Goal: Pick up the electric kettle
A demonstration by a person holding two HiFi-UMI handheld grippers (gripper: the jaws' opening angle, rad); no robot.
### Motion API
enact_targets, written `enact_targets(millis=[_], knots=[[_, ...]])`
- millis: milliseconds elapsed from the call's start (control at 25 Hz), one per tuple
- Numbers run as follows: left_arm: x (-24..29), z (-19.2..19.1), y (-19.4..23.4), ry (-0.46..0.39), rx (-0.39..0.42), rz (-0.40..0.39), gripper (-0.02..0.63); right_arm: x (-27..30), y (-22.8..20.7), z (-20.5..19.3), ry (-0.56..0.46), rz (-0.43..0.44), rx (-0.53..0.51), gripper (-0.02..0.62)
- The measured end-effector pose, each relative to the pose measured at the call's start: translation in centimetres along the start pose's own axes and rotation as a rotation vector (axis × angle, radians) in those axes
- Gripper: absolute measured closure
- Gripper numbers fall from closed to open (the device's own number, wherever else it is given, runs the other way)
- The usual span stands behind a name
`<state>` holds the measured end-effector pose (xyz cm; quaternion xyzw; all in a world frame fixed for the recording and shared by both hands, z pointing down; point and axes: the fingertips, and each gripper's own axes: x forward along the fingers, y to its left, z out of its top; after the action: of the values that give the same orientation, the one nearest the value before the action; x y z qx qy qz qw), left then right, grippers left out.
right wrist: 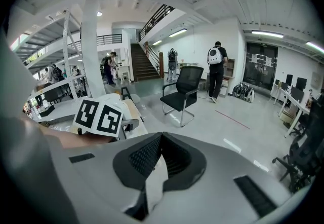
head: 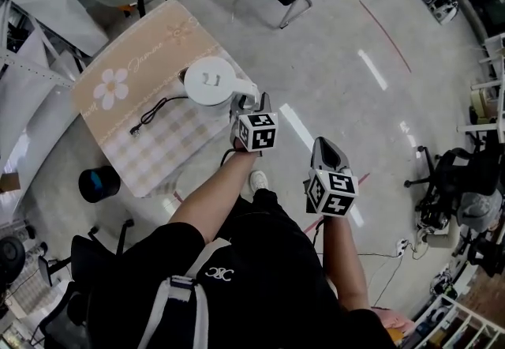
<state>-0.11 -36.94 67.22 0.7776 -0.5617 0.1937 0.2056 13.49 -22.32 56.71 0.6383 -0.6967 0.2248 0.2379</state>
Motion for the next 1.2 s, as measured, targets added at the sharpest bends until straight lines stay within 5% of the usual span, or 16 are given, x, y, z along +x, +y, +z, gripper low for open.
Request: enact_targets(millis=[800,920,1200], knots=[[3.0,1.7,1.1,-0.075,0.003,0.135,0.41,0.7,-1.9,-1.3,0.047,0.032,-0.001,0.597],[2.7,1.6,1.8,-0.069,0.012,0.164,0.476,1.1,-2.0,-1.1,0.048,0.043,-0.004,0.597],[2.1,1.3,1.9,-0.048,0.063,0.107,0.48,2.0,-1.2,-0.5,0.042,0.072,-0.019,0.597]])
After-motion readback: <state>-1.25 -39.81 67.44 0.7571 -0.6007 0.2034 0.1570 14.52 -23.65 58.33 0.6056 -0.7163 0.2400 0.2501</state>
